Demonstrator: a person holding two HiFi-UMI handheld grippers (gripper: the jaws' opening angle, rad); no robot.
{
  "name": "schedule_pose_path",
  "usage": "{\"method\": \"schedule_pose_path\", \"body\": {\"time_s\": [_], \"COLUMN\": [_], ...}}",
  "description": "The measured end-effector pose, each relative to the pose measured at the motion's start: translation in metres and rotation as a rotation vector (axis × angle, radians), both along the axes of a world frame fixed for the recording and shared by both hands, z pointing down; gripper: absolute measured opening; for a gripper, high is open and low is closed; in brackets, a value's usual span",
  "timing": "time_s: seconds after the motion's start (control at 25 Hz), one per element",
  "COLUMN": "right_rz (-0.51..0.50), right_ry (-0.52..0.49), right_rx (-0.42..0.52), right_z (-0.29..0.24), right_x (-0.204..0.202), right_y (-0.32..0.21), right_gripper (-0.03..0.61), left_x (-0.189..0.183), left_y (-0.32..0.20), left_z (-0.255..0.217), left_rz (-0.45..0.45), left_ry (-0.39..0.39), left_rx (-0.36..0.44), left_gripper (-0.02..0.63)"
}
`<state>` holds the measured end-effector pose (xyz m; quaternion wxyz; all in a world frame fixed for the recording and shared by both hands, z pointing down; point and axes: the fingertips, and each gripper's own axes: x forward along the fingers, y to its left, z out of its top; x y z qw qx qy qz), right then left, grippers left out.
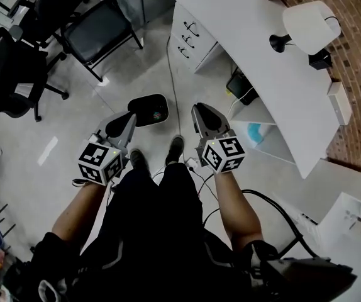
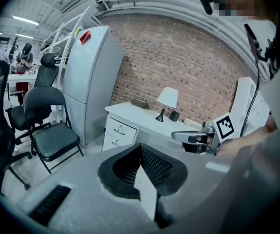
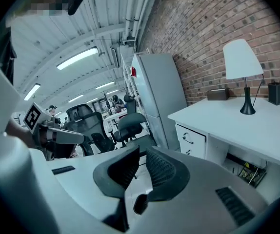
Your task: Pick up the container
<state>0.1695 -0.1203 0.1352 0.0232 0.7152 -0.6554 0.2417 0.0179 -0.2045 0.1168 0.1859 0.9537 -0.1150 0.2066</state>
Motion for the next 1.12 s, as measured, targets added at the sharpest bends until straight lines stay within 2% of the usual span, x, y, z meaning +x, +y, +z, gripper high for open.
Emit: {"method": "schedule_pose_path", "body": {"time_s": [0.28, 0.4, 0.6, 0.88, 1.12], "right_rz": [-0.023, -0.033, -0.065, -0.039, -0.035], "right_ry": [-0.097, -0.140, -0.146, -0.169, -0.178], "right_rx": [-0.083, -0.106, -0.160, -0.242, -0.289], "right_z": [0.073, 0.095, 0.137, 0.214, 0.283], "right_x": [0.040, 0.051, 0.053, 0.049, 0.048], "right_y": [0.011, 0.014, 0.012, 0.013, -0.002], "right_gripper": [0.011, 0.011, 0.011, 0.011, 0.012], "left_x": [0.042, 0.056, 0.069, 0.071, 0.082], "left_y": [0.018, 0.023, 0.028, 0.017, 0.004], "left_z": [0.052, 0.069, 0.101, 0.163, 0.226], "left_rz": [-0.042, -0.056, -0.045, -0.059, -0.002], "left_ry": [-0.085, -0.094, -0.120, -0.141, -0.164], "left_rx": [-0.072, -0.088, -0.098, -0.127, -0.124], "left_gripper": [0.011, 0.011, 0.011, 0.011, 0.011]}}
